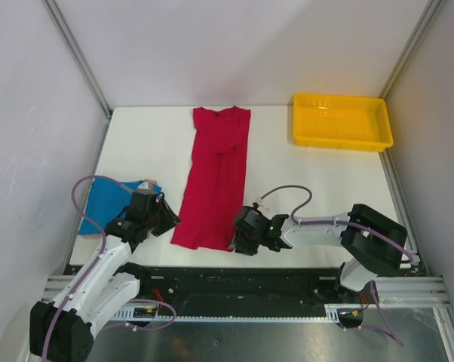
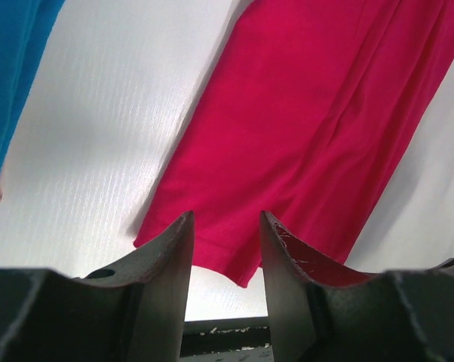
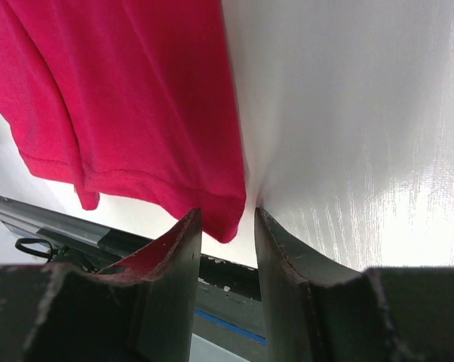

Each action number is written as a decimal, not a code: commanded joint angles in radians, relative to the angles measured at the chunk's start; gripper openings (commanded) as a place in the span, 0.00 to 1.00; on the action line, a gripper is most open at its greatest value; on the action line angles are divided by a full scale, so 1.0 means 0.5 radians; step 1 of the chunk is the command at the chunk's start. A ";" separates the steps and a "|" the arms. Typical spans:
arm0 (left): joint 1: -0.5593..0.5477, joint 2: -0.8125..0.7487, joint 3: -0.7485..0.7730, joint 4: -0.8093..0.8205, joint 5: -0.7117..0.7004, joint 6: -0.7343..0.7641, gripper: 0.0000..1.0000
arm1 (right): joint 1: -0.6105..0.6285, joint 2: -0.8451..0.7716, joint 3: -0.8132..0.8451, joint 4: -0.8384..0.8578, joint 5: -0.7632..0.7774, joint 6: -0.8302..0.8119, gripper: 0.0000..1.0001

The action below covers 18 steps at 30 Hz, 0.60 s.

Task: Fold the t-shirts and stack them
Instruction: Rotate the tshirt 90 degrees, then grab the bottom of the folded rectangular tshirt with both arms

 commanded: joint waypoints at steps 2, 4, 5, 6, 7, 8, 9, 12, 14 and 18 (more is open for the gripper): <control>-0.019 -0.038 -0.017 -0.002 -0.010 -0.040 0.45 | 0.014 0.028 -0.014 0.022 0.162 0.104 0.38; -0.022 -0.039 -0.025 -0.001 -0.012 -0.049 0.45 | 0.016 0.021 -0.014 -0.007 0.184 0.116 0.38; -0.024 -0.044 -0.029 0.000 -0.014 -0.055 0.45 | 0.018 0.017 -0.014 -0.026 0.195 0.121 0.38; -0.028 -0.047 -0.034 0.001 -0.014 -0.063 0.45 | 0.017 0.014 -0.014 -0.044 0.201 0.130 0.37; -0.032 -0.048 -0.038 0.002 -0.015 -0.069 0.45 | 0.019 0.014 -0.014 -0.056 0.205 0.133 0.37; -0.035 -0.047 -0.043 0.002 -0.014 -0.076 0.45 | 0.021 0.017 -0.014 -0.063 0.206 0.134 0.37; -0.042 -0.050 -0.047 0.001 -0.015 -0.082 0.45 | 0.022 0.025 -0.014 -0.061 0.201 0.135 0.36; -0.055 -0.052 -0.060 0.004 -0.059 -0.100 0.45 | 0.021 0.074 -0.014 -0.027 0.160 0.121 0.30; -0.062 -0.052 -0.069 0.003 -0.073 -0.113 0.45 | 0.020 0.113 -0.013 -0.039 0.131 0.101 0.20; -0.111 -0.042 -0.087 0.004 -0.072 -0.140 0.46 | 0.013 0.125 -0.015 -0.196 0.148 -0.008 0.02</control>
